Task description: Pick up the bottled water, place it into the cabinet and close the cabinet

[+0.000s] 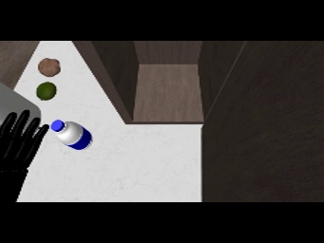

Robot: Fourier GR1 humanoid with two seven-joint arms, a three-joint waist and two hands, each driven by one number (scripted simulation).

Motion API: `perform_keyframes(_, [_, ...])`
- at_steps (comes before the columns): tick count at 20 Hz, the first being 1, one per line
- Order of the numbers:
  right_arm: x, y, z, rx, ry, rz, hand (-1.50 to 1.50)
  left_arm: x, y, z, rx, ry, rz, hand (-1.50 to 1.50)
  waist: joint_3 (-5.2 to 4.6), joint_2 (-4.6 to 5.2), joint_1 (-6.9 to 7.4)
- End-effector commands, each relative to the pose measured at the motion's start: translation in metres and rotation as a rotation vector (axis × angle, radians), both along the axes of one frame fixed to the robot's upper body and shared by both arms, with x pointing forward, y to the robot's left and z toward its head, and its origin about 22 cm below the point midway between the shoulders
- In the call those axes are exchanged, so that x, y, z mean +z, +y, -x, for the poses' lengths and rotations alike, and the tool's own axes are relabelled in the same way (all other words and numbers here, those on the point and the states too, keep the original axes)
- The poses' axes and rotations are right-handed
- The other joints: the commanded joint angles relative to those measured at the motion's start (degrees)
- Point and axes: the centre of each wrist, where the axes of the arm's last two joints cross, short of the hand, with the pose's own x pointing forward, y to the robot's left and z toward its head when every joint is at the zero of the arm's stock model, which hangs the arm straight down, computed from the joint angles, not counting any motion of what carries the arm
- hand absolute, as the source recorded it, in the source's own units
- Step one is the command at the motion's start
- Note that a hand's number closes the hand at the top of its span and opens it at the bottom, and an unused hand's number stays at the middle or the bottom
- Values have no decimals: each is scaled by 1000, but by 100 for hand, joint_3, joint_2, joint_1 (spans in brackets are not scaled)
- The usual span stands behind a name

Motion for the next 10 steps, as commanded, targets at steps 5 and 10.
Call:
perform_keyframes(5, [4,10,14,8,1,-7,-150,-3,13,21,24,-1,-12,-150,-1,-1,6])
perform_keyframes(10, [-37,-2,28,-2,-11,2,-150,-22,21,21,24,-9,-12,-150,1,-7,-26])
